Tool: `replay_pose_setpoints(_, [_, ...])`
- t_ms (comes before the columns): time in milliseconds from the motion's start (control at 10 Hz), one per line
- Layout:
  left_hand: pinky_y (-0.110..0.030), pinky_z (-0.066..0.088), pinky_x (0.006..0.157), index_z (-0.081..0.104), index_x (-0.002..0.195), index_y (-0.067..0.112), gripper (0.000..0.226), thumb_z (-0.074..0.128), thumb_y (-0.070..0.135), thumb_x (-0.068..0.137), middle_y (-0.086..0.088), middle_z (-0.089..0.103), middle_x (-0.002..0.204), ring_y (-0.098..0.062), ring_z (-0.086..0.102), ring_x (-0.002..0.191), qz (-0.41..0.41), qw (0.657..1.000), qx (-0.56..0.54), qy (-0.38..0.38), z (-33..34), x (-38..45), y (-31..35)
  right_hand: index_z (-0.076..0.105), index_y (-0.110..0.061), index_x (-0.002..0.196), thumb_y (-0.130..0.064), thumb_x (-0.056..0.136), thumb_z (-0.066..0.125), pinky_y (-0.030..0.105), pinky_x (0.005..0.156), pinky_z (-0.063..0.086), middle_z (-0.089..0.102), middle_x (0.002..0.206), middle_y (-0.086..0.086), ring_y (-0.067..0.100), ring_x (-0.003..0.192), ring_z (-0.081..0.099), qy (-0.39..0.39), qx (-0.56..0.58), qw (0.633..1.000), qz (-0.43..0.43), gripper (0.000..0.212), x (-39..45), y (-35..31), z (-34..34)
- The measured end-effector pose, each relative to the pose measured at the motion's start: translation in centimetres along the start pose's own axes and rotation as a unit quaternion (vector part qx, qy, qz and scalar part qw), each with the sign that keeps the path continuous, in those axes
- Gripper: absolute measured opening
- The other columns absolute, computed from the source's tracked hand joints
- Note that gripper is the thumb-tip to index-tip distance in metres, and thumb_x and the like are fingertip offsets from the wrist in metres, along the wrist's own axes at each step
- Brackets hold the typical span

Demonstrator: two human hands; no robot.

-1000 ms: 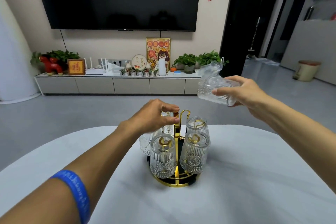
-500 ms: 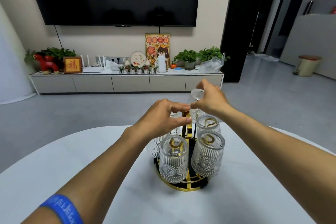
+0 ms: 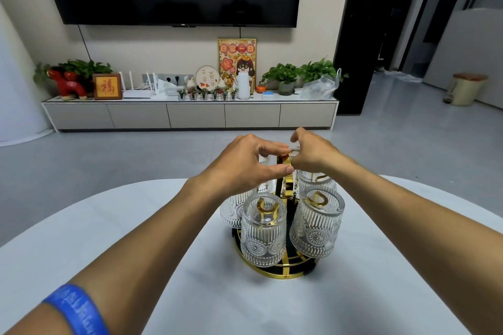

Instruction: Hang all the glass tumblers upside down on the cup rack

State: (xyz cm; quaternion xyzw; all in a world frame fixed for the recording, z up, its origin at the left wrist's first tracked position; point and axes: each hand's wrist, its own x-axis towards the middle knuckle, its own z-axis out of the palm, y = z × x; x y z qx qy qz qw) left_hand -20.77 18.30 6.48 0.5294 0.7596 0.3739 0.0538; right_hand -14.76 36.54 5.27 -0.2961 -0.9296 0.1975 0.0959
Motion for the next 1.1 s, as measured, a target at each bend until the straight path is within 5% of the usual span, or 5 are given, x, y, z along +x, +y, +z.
replay_pose_setpoints(100, [-0.037, 0.049, 0.097, 0.069, 0.118, 0.028, 0.049, 0.075, 0.048, 0.074, 0.018, 0.064, 0.127, -0.003, 0.059, 0.113, -0.003, 1.0, -0.003, 0.006, 0.0, -0.2, 0.1, 0.025, -0.023, 0.146, -0.034, 0.057, 0.085, 0.047, 0.093, 0.048, 0.041, 0.148, 0.009, 0.035, 0.123, 0.05, -0.033, -0.025, 0.999, 0.02, 0.108, -1.0, 0.5, -0.5])
replay_pose_setpoints(400, [-0.035, 0.046, 0.101, 0.068, 0.12, 0.029, 0.05, 0.074, 0.049, 0.075, 0.017, 0.062, 0.13, -0.003, 0.057, 0.116, -0.016, 1.0, 0.009, -0.002, -0.1, -0.3, 0.5, 0.021, -0.022, 0.148, -0.033, 0.066, 0.084, 0.044, 0.086, 0.05, 0.05, 0.141, 0.012, 0.036, 0.117, 0.054, -0.011, -0.004, 0.998, 0.066, 0.104, -2.6, 2.1, -1.6])
replay_pose_setpoints(600, [-0.035, 0.044, 0.102, 0.066, 0.122, 0.029, 0.05, 0.071, 0.049, 0.077, 0.016, 0.061, 0.132, -0.003, 0.055, 0.12, -0.016, 1.0, 0.007, 0.004, 0.2, -0.6, 0.4, 0.052, -0.021, 0.122, -0.046, 0.083, 0.061, 0.04, 0.085, 0.042, 0.064, 0.119, 0.003, 0.027, 0.108, 0.053, 0.199, -0.083, 0.971, -0.108, 0.048, -5.8, 2.3, -1.0])
replay_pose_setpoints(800, [-0.036, 0.041, 0.106, 0.063, 0.127, 0.028, 0.049, 0.069, 0.046, 0.081, 0.012, 0.058, 0.137, -0.004, 0.052, 0.125, -0.023, 1.0, 0.016, 0.008, 0.4, -1.2, 1.2, 0.068, -0.029, 0.089, -0.032, 0.085, 0.038, 0.034, 0.086, 0.031, 0.067, 0.085, -0.006, 0.009, 0.092, 0.047, 0.096, -0.096, 0.949, -0.286, 0.031, -9.6, 3.4, -0.5])
replay_pose_setpoints(1100, [-0.029, 0.029, 0.111, 0.046, 0.142, 0.026, 0.048, 0.052, 0.036, 0.096, 0.01, 0.044, 0.149, -0.009, 0.037, 0.138, -0.032, 0.994, 0.041, 0.094, 1.2, -3.8, 3.3, 0.061, -0.027, 0.124, -0.043, 0.097, 0.04, 0.036, 0.104, 0.03, 0.06, 0.13, -0.009, 0.014, 0.129, 0.038, 0.102, 0.013, 0.97, -0.222, 0.038, -12.7, 4.7, -1.5])
